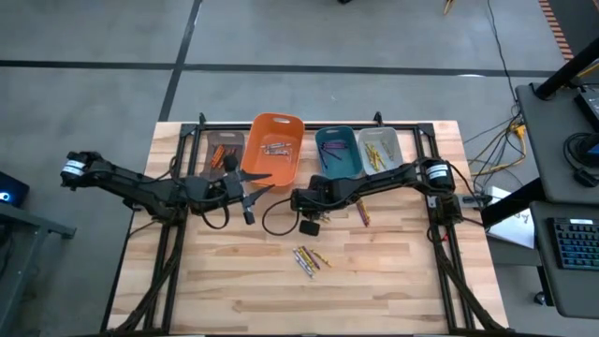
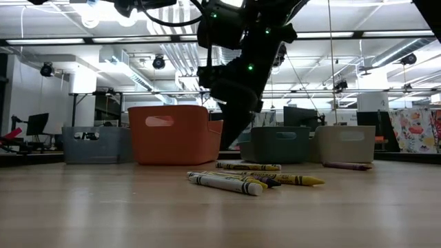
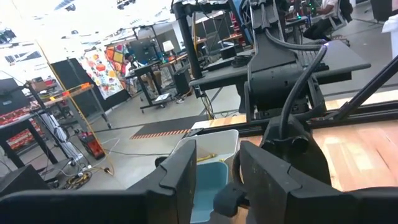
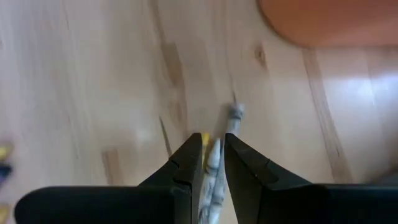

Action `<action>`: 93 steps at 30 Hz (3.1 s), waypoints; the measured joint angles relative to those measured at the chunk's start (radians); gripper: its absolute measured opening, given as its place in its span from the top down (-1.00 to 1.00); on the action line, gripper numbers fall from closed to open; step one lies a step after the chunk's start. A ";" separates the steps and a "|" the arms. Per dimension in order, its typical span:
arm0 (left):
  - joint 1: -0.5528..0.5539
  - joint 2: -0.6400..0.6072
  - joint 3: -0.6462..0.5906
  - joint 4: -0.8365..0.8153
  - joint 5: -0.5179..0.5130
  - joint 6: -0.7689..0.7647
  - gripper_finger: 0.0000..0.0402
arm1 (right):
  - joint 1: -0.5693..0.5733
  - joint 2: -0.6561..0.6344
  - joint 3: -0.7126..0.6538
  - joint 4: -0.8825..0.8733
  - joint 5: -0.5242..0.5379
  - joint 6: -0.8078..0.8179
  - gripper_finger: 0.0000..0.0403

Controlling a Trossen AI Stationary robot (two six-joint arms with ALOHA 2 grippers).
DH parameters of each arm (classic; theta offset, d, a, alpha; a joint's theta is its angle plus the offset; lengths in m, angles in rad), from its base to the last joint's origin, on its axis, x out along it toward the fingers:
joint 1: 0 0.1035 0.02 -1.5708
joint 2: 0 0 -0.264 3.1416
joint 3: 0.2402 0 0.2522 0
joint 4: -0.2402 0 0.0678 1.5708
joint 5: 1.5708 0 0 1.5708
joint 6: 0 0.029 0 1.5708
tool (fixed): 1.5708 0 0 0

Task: Sort crayons
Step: Put the white crayon into the orange bin

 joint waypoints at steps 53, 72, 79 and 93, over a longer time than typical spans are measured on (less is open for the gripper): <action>0.000 -0.024 0.000 -0.133 -0.128 -0.016 0.47 | 0.009 -0.107 -0.326 0.432 0.059 -0.143 0.58; 0.000 -0.020 0.000 -0.122 -0.127 -0.038 0.47 | 0.039 -0.292 -0.808 1.009 0.083 -0.081 0.63; 0.000 -0.019 0.000 -0.111 -0.127 -0.038 0.47 | 0.038 -0.291 -0.870 1.156 0.110 -0.077 0.64; 0.000 -0.016 0.000 -0.107 -0.126 -0.038 0.47 | 0.037 -0.195 -0.871 1.251 0.110 -0.078 0.64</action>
